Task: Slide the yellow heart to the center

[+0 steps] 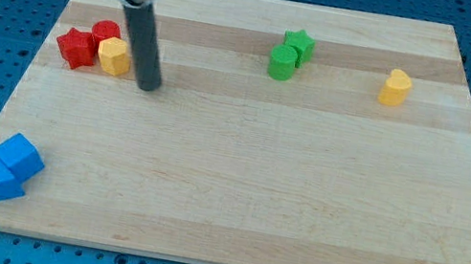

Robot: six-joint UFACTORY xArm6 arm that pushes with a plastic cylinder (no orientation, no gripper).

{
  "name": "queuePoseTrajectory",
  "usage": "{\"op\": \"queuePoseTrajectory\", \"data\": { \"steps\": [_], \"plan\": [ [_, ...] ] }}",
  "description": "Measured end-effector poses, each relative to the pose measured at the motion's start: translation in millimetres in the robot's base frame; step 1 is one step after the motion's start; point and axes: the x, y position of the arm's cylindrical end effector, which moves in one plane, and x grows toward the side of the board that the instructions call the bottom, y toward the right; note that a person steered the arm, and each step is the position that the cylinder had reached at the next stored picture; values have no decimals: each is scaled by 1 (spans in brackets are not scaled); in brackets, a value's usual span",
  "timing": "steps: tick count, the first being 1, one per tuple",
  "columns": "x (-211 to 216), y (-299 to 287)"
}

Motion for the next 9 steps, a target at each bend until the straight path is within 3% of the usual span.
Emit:
{"op": "queuePoseTrajectory", "data": {
  "steps": [5, 6, 7, 9],
  "plan": [
    [22, 402],
    [-17, 420],
    [-106, 376],
    [-79, 302]
  ]
}}
